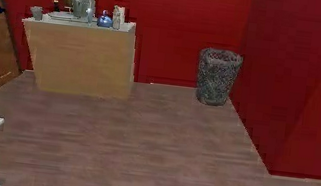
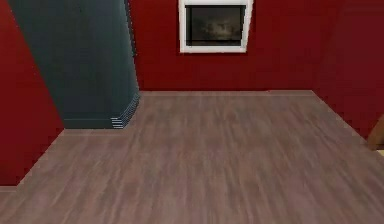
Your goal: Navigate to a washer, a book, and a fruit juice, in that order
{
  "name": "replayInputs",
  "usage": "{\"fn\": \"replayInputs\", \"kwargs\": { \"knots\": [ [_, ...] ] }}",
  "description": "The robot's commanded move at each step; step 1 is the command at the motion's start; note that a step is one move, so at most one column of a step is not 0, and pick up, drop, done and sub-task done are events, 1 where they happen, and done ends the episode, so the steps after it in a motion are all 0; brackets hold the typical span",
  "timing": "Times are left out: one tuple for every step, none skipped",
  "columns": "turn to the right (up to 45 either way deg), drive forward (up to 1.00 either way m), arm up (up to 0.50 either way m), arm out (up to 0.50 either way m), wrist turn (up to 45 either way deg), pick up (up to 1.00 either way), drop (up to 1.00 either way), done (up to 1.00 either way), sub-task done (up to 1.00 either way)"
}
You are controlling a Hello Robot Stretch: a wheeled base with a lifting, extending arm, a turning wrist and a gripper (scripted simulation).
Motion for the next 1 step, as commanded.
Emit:
{"fn": "replayInputs", "kwargs": {
  "knots": [
    [0.0, 1.0, 0.0, 0.0, 0.0, 0.0, 0.0, 0.0, 0.0]
  ]
}}
